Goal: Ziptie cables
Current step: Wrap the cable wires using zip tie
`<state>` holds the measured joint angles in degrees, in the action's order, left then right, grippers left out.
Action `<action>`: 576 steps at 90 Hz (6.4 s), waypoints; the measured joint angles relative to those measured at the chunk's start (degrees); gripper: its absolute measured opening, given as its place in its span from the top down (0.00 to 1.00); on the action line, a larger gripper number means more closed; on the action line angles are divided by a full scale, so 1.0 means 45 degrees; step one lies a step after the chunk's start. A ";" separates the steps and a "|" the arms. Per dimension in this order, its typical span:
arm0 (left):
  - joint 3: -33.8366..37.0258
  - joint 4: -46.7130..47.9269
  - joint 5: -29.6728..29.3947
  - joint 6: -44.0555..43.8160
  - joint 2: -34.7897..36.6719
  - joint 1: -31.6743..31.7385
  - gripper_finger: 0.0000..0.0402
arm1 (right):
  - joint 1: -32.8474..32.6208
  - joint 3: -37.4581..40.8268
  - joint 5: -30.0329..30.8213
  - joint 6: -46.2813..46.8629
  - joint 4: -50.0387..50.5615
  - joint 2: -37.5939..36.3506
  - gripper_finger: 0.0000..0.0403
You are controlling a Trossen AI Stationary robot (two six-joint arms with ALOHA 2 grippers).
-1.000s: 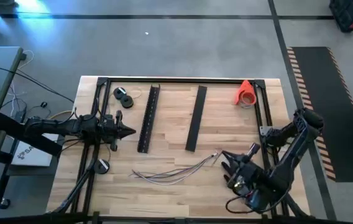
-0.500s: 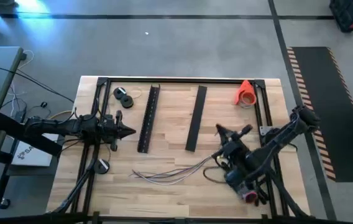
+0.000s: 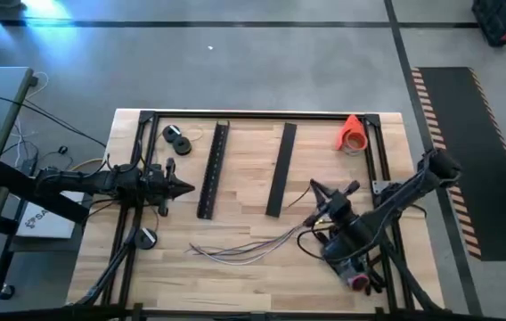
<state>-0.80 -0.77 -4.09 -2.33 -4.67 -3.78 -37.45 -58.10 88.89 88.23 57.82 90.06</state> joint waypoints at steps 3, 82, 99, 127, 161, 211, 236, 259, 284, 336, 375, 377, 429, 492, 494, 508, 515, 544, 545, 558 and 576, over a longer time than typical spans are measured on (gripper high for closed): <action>0.0000 0.0001 -0.0002 0.0001 0.0000 0.0001 1.00 | 0.0046 0.0511 0.0009 -0.0110 -0.0999 0.0000 1.00; 0.0000 0.0009 -0.0002 0.0001 0.0000 -0.0001 1.00 | 0.1579 0.4001 -0.7362 -0.1211 -0.7738 0.0821 1.00; 0.0000 0.0018 0.0003 0.0001 0.0000 -0.0003 1.00 | 0.1716 0.4016 -0.9572 -0.2529 -0.6823 0.0821 0.99; 0.0000 0.0018 0.0007 0.0000 0.0000 -0.0002 1.00 | 0.2553 0.3994 -1.4085 -0.7944 -0.6567 0.0207 0.68; 0.0000 0.0018 0.0008 0.0000 0.0004 -0.0003 1.00 | 0.3151 0.2222 -1.6171 -1.6446 -0.3523 -0.1642 0.48; 0.0000 0.0018 0.0006 0.0001 0.0001 -0.0003 1.00 | 0.6988 0.2282 -1.7468 -2.2747 -0.4747 -0.1221 0.52; 0.0000 0.0017 0.0002 0.0000 0.0001 -0.0003 1.00 | 0.9349 0.2282 -1.8430 -2.6050 -0.5563 0.0218 0.61; 0.0000 0.0018 0.0003 0.0000 0.0003 -0.0002 1.00 | 0.9660 0.2253 -1.8382 -2.8435 -0.6377 0.1208 0.74; 0.0000 0.0018 0.0003 -0.0003 0.0003 0.0000 1.00 | 0.9665 0.2223 -1.7959 -2.9308 -0.6520 0.1690 0.84; 0.0000 0.0018 0.0008 -0.0001 0.0005 0.0000 1.00 | 0.7220 -0.0236 -1.5784 -2.3091 -0.0555 0.0349 1.00; 0.0000 0.0018 0.0003 0.0000 0.0015 -0.0002 1.00 | 0.3015 -0.4645 -1.6555 -1.4257 0.7115 0.0641 1.00; 0.0000 0.0018 0.0003 -0.0004 0.0015 -0.0001 1.00 | 0.2781 -0.4689 -1.6882 -1.4164 0.7141 0.0642 1.00; 0.0000 -0.0066 -0.0121 0.0236 0.0010 -0.0003 1.00 | -0.1496 -0.4810 -1.8833 -0.8045 0.7062 0.0940 1.00; -0.0027 -0.6430 -0.2573 -0.6318 -0.2593 -0.2913 1.00 | -0.3692 -0.4810 -1.6664 -0.4592 0.6430 0.1388 1.00; -0.0091 -0.6452 -0.2932 -0.6324 -0.2986 -0.3122 1.00 | -0.3722 -0.4810 -1.6636 -0.4598 0.6430 0.1421 1.00; -0.1525 -0.6451 -0.4811 -0.6362 -0.6172 -0.4668 1.00 | -0.3717 -0.4810 -1.6730 -0.4703 0.6430 0.1583 1.00; -0.2740 -0.6423 -0.5350 -0.5942 -0.7953 -0.5294 1.00 | -0.3717 -0.4810 -1.6738 -0.4729 0.6430 0.1583 1.00; -0.7486 -0.5839 -0.5145 -0.5361 -1.4259 -0.5858 1.00 | -0.4080 -0.4810 -1.6782 -0.4368 0.6444 0.1583 1.00; -0.7622 -0.5862 -0.5141 -0.5313 -1.4437 -0.5838 1.00 | -0.4108 -0.4810 -1.6791 -0.4319 0.6445 0.1583 1.00; -0.9351 -0.4705 -0.2371 -0.5072 -1.6706 -0.5444 0.99 | -0.4535 -0.4810 -1.6825 -0.3591 0.6438 0.1583 1.00; -1.2241 -0.1935 -0.0385 -0.3092 -1.9533 -0.5463 0.98 | -0.4945 -0.4810 -1.6822 -0.2954 0.6460 0.1583 1.00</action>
<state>-55.88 -9.48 -5.82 -16.24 -92.57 -28.36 -59.70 -79.75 13.19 74.94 86.89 97.19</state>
